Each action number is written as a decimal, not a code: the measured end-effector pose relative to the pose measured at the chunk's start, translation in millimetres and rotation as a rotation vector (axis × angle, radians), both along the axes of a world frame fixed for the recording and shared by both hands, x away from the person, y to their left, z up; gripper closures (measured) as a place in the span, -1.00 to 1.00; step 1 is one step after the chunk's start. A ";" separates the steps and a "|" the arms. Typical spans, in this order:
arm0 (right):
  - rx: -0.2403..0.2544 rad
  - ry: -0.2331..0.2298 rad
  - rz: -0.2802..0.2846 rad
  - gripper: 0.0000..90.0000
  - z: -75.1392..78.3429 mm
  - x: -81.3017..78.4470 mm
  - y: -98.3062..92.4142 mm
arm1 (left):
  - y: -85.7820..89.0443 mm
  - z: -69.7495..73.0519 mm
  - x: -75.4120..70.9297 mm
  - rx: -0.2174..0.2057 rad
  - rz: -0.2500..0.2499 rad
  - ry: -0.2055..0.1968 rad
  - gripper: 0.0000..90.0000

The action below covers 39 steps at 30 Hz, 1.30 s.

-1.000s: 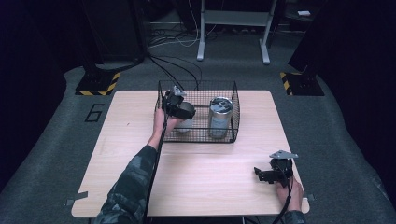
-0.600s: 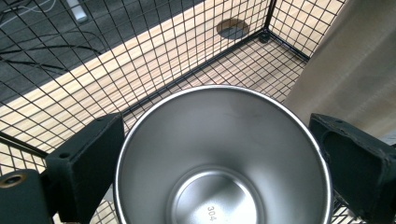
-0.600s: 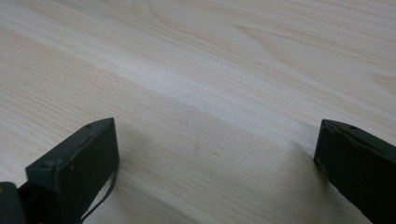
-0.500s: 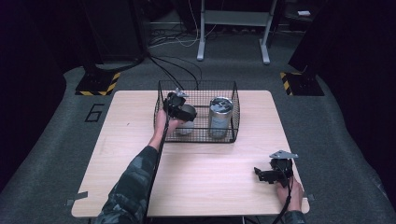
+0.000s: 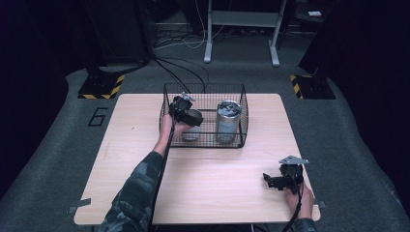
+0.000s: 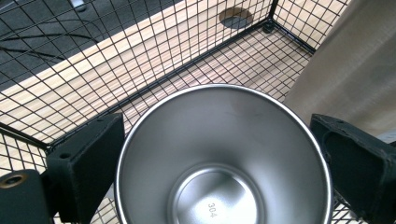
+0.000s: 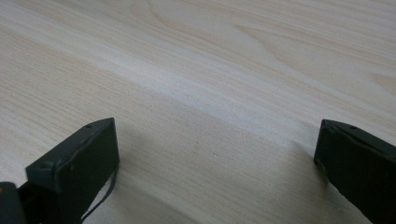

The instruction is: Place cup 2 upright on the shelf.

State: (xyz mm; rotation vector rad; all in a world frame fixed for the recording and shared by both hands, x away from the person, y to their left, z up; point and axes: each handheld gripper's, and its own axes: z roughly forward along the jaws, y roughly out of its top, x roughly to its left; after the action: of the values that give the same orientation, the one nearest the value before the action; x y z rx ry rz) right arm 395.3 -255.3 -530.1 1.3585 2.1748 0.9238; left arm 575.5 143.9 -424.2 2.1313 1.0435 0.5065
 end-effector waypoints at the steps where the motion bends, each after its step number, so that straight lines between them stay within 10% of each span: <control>1: 0.000 0.000 0.000 -1.00 0.0 0.0 0.0 | 0.6 0.2 0.3 0.000 0.000 0.006 -0.87; 11: 0.000 0.000 0.000 -1.00 0.0 0.0 0.0 | 0.4 1.3 0.7 0.026 0.014 0.019 -0.87; 23: 0.000 0.000 0.000 -1.00 0.0 0.0 0.0 | 0.7 23.7 -13.3 0.034 0.005 -0.058 -0.97; 39: 0.000 0.000 0.000 -1.00 0.0 0.0 0.1 | 28.3 63.0 -73.4 0.004 -0.054 -0.149 -1.00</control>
State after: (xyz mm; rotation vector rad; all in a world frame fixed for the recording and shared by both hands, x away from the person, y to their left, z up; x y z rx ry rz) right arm 395.3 -255.2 -530.1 1.3591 2.1746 0.9239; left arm 502.0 172.3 -361.3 2.0840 0.9003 0.6311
